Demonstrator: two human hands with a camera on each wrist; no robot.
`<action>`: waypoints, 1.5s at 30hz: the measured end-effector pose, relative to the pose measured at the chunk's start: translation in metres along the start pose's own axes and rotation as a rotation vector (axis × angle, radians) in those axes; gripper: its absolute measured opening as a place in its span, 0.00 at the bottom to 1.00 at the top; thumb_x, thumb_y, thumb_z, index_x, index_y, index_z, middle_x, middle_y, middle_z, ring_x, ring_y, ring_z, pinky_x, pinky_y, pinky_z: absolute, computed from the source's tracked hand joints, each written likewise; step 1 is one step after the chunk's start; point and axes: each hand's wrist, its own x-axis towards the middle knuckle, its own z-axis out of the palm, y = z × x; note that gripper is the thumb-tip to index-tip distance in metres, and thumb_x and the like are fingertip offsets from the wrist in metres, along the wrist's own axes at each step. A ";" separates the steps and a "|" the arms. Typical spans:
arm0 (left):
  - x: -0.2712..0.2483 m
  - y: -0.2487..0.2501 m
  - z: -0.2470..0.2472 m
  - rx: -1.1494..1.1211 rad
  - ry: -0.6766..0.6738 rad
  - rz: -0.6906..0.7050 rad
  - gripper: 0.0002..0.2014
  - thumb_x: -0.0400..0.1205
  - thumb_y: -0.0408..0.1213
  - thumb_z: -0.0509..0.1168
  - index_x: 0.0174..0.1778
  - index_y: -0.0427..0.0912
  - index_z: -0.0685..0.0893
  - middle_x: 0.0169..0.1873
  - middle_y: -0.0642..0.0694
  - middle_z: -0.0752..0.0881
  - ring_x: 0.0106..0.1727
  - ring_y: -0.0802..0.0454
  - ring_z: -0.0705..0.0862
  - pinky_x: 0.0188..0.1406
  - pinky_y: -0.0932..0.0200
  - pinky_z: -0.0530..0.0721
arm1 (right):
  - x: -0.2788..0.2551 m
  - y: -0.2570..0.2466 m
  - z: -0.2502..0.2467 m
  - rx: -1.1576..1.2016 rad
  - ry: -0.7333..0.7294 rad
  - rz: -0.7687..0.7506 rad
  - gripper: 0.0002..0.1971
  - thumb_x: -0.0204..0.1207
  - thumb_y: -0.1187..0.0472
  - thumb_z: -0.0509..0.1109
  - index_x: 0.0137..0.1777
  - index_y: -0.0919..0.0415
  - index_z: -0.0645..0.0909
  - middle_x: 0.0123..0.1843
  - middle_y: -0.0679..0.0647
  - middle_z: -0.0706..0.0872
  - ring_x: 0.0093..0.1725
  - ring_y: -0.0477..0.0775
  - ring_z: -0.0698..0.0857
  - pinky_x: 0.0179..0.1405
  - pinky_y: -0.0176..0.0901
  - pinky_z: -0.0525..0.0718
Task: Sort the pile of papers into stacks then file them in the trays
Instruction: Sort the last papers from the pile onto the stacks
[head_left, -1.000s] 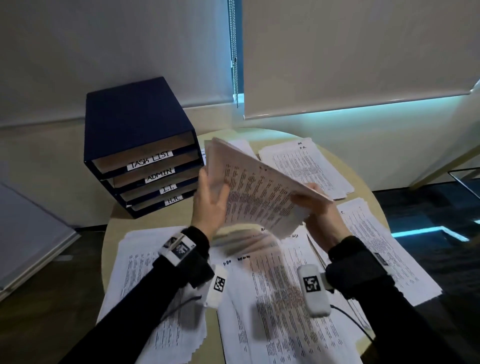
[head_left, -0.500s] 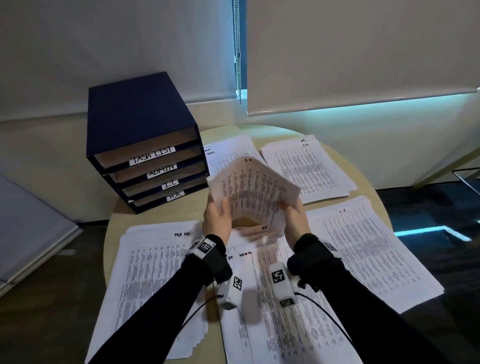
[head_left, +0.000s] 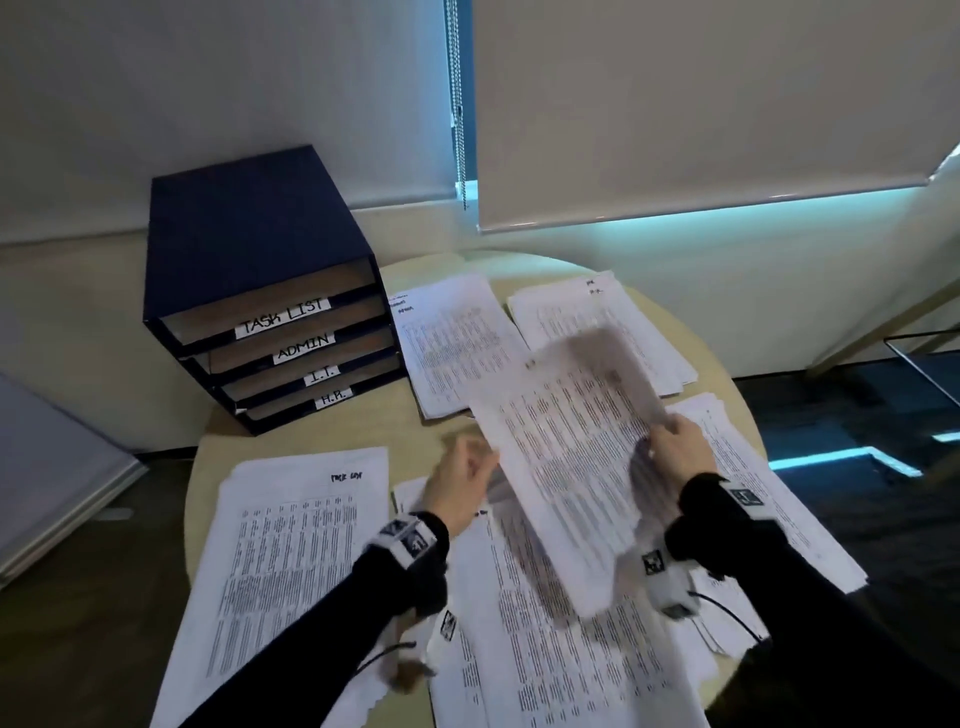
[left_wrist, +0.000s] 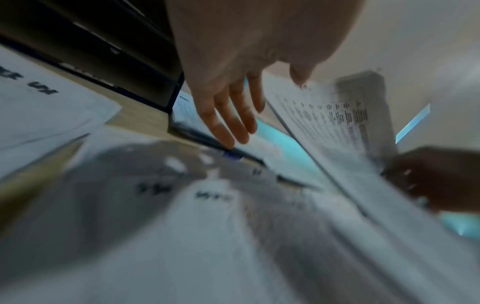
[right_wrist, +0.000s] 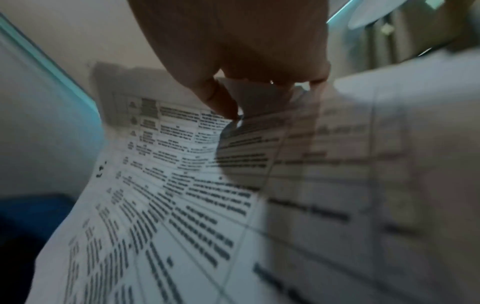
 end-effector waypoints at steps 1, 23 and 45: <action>-0.002 -0.016 0.006 0.180 -0.064 0.028 0.13 0.84 0.51 0.61 0.62 0.51 0.74 0.55 0.54 0.78 0.57 0.54 0.81 0.60 0.51 0.81 | 0.003 0.019 -0.012 -0.079 -0.009 0.052 0.08 0.78 0.65 0.61 0.53 0.62 0.79 0.52 0.65 0.86 0.53 0.63 0.82 0.59 0.53 0.77; 0.008 -0.061 0.009 0.833 -0.224 0.232 0.08 0.81 0.47 0.66 0.49 0.48 0.78 0.51 0.49 0.76 0.57 0.49 0.71 0.52 0.55 0.70 | -0.038 0.048 0.064 -0.495 -0.158 -0.215 0.17 0.81 0.54 0.62 0.69 0.52 0.72 0.66 0.61 0.74 0.62 0.56 0.75 0.65 0.57 0.78; 0.003 -0.081 -0.031 0.624 -0.217 -0.079 0.11 0.79 0.33 0.64 0.56 0.48 0.76 0.48 0.50 0.72 0.48 0.51 0.75 0.46 0.61 0.71 | -0.049 0.032 0.067 -0.194 -0.426 -0.219 0.14 0.80 0.74 0.54 0.37 0.56 0.68 0.36 0.57 0.77 0.34 0.55 0.74 0.32 0.42 0.68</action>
